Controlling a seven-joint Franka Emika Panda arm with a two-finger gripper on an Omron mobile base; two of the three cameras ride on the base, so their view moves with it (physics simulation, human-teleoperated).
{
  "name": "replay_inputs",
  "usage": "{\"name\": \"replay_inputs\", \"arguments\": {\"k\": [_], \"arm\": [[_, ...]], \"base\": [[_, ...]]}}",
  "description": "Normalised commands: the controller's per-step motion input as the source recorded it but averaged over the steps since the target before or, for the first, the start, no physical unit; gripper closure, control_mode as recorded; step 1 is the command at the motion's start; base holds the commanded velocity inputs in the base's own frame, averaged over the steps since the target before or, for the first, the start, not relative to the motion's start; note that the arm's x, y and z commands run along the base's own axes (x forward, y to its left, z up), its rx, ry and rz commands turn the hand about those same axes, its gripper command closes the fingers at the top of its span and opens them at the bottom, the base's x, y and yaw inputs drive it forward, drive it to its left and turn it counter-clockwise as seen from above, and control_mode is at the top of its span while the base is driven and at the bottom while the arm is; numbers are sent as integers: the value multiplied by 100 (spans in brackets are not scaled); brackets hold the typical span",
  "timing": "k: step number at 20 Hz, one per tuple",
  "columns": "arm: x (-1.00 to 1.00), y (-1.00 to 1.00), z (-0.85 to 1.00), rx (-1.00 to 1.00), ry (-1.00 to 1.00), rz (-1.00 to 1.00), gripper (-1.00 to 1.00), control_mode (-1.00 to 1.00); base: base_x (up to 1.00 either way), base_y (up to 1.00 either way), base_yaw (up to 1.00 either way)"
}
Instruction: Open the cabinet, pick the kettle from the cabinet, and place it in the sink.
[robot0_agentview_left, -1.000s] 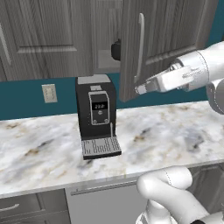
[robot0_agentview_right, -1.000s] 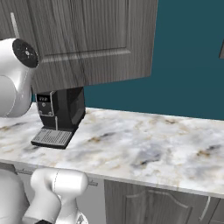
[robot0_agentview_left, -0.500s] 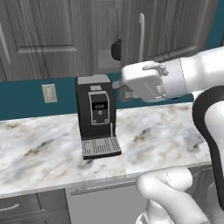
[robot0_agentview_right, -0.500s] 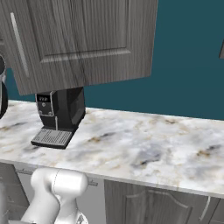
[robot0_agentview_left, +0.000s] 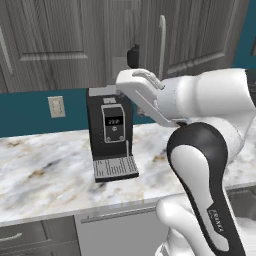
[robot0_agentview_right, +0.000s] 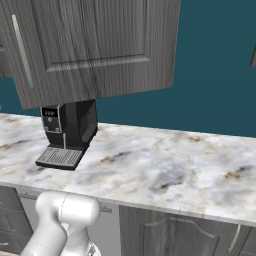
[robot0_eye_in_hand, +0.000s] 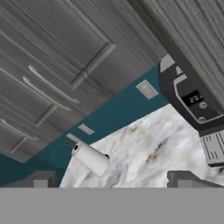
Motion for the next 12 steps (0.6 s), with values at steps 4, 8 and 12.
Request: {"name": "replay_inputs", "arguments": {"k": [4, 8, 12], "arm": [[37, 13, 0, 12, 0, -41, -100, -100], [38, 10, 6, 12, 0, -25, -100, -100], [26, 14, 8, 18, 4, -31, -100, -100]], "base": [[0, 0, 0], [0, 0, 0], [0, 0, 0]]}}
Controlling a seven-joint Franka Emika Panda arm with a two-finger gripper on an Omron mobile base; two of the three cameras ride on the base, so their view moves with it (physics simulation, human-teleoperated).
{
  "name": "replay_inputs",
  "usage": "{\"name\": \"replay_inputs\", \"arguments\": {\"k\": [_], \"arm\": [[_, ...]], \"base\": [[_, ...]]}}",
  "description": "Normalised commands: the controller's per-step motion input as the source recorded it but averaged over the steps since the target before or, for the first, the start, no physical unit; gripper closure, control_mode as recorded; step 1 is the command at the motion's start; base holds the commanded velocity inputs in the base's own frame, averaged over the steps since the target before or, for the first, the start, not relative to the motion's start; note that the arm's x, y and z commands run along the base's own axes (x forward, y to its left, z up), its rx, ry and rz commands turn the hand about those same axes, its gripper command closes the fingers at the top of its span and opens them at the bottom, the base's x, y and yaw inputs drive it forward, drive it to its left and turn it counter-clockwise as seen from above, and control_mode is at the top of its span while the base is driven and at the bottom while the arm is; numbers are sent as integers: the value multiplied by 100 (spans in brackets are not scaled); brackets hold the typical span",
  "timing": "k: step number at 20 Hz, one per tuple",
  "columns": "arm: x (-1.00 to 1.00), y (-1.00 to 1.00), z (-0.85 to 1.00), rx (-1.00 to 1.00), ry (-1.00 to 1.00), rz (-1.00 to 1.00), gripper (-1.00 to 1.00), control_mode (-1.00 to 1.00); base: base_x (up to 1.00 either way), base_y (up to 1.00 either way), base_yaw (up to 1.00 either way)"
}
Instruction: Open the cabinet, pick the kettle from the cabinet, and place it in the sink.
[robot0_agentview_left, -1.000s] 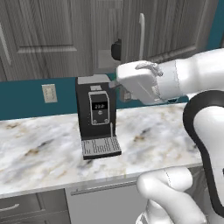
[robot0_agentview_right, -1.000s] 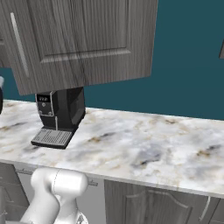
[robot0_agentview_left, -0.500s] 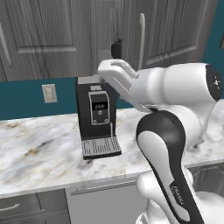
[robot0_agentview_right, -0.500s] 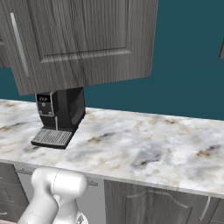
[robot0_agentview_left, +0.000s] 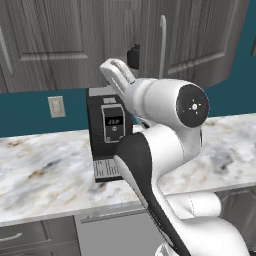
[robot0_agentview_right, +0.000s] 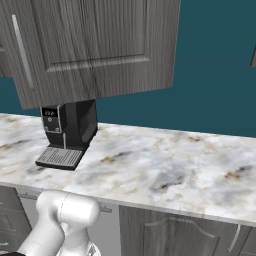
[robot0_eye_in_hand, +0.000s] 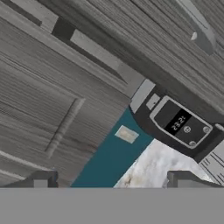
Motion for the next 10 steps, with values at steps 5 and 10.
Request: {"name": "replay_inputs", "arguments": {"k": [5, 10], "arm": [[26, 1, 3, 25, 1, -34, -100, -100], [22, 1, 4, 25, 5, -26, -100, -100]], "base": [[0, 0, 0], [0, 0, 0]]}}
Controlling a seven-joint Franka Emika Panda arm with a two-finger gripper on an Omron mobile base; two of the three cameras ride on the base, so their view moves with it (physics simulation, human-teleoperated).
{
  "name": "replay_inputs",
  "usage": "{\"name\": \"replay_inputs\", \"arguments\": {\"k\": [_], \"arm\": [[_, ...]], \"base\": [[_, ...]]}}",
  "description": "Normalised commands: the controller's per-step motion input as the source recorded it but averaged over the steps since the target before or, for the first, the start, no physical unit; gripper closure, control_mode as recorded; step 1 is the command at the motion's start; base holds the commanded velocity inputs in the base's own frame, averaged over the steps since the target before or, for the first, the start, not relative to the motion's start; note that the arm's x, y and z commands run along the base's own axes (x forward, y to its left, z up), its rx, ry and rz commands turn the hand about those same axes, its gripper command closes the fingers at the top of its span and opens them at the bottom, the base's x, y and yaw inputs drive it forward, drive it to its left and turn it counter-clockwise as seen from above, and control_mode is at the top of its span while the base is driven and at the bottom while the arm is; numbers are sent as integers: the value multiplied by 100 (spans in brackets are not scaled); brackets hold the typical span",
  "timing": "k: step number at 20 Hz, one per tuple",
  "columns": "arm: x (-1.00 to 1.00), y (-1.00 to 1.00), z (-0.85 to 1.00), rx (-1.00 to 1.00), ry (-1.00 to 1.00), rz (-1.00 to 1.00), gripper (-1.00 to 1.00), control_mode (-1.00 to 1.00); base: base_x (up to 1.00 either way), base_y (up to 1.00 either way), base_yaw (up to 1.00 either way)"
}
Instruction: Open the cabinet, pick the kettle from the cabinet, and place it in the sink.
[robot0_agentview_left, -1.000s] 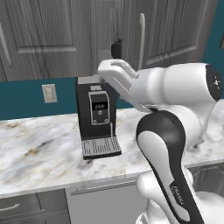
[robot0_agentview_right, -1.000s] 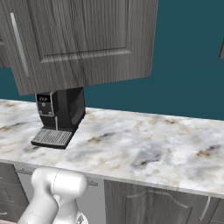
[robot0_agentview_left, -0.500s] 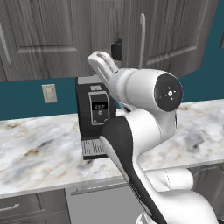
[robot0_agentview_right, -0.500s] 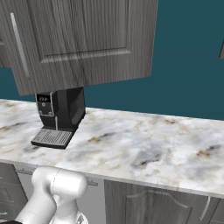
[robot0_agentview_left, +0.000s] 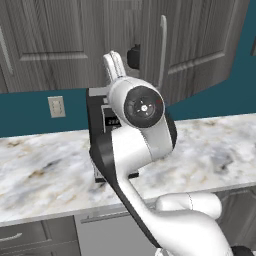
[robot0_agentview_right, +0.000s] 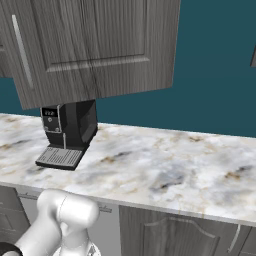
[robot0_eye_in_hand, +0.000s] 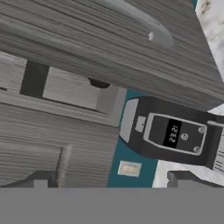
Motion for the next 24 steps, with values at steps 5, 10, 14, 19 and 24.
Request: {"name": "replay_inputs", "arguments": {"k": [5, 10, 14, 19, 24], "arm": [[14, 11, 0, 19, 11, -26, -100, -100], [25, 0, 0, 7, 7, -18, -100, -100], [30, 2, -4, 0, 0, -12, -100, -100], [32, -1, -11, 0, 0, -6, -100, -100], [22, -1, -36, -9, -15, 0, -100, -100]], "base": [[0, 0, 0], [0, 0, 0], [0, 0, 0], [0, 0, 0], [0, 0, 0]]}}
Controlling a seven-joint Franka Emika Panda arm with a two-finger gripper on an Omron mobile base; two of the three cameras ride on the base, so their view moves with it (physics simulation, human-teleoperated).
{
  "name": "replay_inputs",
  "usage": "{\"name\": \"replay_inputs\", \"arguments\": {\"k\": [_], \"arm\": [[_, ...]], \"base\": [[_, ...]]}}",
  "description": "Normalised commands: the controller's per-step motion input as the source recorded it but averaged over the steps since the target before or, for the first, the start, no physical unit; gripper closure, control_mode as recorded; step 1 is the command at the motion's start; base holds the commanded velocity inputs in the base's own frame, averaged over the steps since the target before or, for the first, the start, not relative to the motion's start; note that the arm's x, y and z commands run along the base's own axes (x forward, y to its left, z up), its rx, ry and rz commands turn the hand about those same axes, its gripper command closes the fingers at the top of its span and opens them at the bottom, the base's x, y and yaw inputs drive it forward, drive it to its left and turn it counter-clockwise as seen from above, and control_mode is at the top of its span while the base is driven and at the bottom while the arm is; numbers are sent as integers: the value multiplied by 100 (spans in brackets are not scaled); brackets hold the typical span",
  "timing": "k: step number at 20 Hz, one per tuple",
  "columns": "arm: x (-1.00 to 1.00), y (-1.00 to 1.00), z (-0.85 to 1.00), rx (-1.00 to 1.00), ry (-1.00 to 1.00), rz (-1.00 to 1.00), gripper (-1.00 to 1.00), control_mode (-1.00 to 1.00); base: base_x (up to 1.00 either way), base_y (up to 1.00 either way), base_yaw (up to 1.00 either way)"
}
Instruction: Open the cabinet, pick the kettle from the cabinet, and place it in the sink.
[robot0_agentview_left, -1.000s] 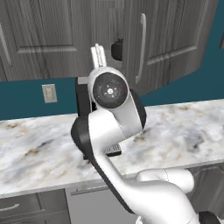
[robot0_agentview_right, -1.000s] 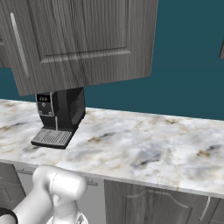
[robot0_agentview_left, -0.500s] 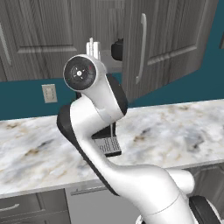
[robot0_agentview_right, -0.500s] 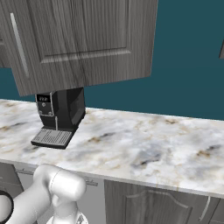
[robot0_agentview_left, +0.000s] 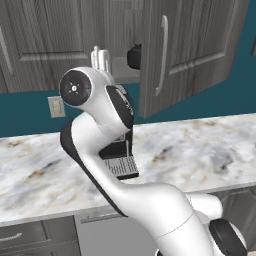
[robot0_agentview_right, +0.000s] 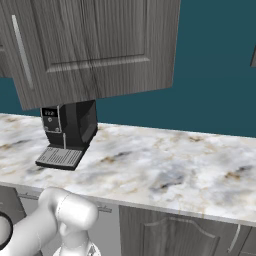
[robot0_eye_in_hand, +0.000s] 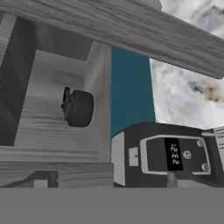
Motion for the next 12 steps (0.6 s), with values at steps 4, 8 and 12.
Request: {"name": "replay_inputs", "arguments": {"k": [4, 8, 12], "arm": [[33, -4, -23, -3, -10, -1, -100, -100], [23, -13, -10, 0, -6, -4, -100, -100], [22, -16, -1, 1, 0, -12, -100, -100]], "base": [[0, 0, 0], [0, 0, 0], [0, 0, 0]]}}
